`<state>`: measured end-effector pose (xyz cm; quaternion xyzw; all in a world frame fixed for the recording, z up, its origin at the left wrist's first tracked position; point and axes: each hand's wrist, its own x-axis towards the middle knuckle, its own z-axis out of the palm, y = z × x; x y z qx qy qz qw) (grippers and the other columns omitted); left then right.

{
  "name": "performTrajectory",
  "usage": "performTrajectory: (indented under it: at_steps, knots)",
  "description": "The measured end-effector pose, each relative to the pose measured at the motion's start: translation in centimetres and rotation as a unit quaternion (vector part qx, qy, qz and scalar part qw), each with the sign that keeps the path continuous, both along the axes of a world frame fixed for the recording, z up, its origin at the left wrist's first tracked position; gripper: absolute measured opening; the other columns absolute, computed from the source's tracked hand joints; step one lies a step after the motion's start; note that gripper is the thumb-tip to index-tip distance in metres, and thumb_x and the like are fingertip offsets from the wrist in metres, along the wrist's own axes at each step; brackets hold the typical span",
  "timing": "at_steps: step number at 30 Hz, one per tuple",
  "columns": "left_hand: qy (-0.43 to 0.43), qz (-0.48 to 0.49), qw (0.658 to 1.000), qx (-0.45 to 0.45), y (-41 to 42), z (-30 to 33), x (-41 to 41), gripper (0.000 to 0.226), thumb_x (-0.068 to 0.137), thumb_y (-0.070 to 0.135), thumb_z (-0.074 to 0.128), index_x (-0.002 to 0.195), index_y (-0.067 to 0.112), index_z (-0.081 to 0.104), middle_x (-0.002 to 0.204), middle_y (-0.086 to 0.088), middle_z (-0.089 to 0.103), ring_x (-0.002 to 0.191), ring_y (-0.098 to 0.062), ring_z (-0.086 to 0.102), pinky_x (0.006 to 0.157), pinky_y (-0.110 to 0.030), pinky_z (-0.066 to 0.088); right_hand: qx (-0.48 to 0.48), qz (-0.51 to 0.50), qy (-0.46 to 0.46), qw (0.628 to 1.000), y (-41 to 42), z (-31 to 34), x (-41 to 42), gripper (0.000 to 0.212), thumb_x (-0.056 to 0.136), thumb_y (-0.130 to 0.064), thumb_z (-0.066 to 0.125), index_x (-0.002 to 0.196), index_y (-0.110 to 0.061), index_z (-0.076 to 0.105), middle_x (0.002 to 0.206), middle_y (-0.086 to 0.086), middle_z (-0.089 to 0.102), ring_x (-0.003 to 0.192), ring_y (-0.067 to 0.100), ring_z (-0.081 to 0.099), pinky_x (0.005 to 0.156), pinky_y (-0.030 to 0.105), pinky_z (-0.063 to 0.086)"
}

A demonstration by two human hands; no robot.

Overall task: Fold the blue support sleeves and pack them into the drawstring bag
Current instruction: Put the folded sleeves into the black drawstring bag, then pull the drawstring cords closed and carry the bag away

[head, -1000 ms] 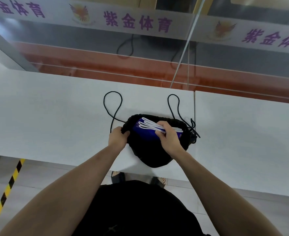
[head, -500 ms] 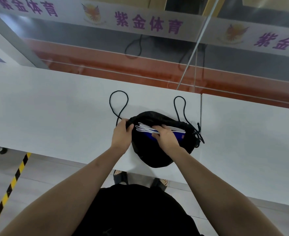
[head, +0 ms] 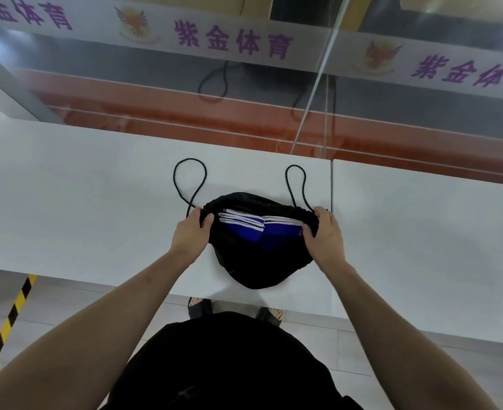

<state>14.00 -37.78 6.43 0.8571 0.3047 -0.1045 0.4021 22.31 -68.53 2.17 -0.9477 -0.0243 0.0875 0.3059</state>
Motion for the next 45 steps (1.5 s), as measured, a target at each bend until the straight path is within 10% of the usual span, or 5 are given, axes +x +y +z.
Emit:
performTrajectory:
  at_steps: [6, 25, 33, 40, 45]
  knots:
    - [0.035, -0.036, 0.998, 0.03, -0.3, 0.2, 0.4, 0.038, 0.105, 0.049, 0.035, 0.108, 0.015, 0.053, 0.093, -0.007, 0.066, 0.086, -0.027, 0.064, 0.079, -0.045, 0.055, -0.083, 0.043, 0.168, 0.981, -1.6, -0.9, 1.6, 0.031, 0.101, -0.035, 0.054, 0.12, -0.011, 0.053, 0.116, 0.016, 0.067, 0.103, 0.036, 0.063, 0.085, 0.044, 0.054]
    - [-0.183, 0.061, 0.953, -0.234, 5.3, 7.6, 5.4, 0.023, 0.105, 0.029, 0.053, 0.091, 0.013, 0.063, 0.079, -0.003, 0.058, 0.061, -0.013, 0.058, 0.056, -0.031, 0.05, 0.242, -0.022, 0.045, 0.969, 0.5, 12.6, 2.5, 0.016, 0.099, -0.032, 0.06, 0.086, -0.023, 0.055, 0.073, 0.021, 0.059, 0.064, 0.02, 0.052, 0.06, 0.039, 0.044]
    - [-0.181, 0.188, 0.955, -0.141, 11.7, 6.6, 6.1, 0.024, 0.099, 0.034, 0.056, 0.103, 0.011, 0.062, 0.069, -0.002, 0.044, 0.061, -0.019, 0.042, 0.067, -0.038, 0.047, 0.13, -0.139, -0.02, 0.982, -4.4, 11.2, 2.9, 0.039, 0.102, -0.036, 0.054, 0.071, -0.016, 0.062, 0.063, 0.009, 0.058, 0.062, 0.029, 0.049, 0.06, 0.035, 0.039]
    - [-0.059, -0.088, 0.987, -0.12, 11.3, 7.1, 5.1, 0.022, 0.102, 0.044, 0.05, 0.104, 0.03, 0.067, 0.07, 0.002, 0.059, 0.059, -0.012, 0.048, 0.055, -0.027, 0.037, 0.181, -0.116, 0.052, 0.975, -4.0, 11.6, 2.5, 0.028, 0.102, -0.025, 0.055, 0.081, -0.012, 0.07, 0.07, 0.012, 0.063, 0.056, 0.016, 0.058, 0.055, 0.022, 0.049]
    - [0.058, -0.28, 0.954, -0.092, 10.8, 7.1, 4.9, 0.055, 0.073, 0.049, 0.085, 0.122, 0.046, 0.058, 0.096, 0.002, 0.061, 0.096, -0.016, 0.061, 0.081, -0.026, 0.041, 0.195, -0.036, 0.129, 0.972, -2.4, 12.2, 2.1, 0.02, 0.096, -0.041, 0.066, 0.093, -0.021, 0.069, 0.081, 0.01, 0.074, 0.075, 0.018, 0.072, 0.064, 0.035, 0.051]
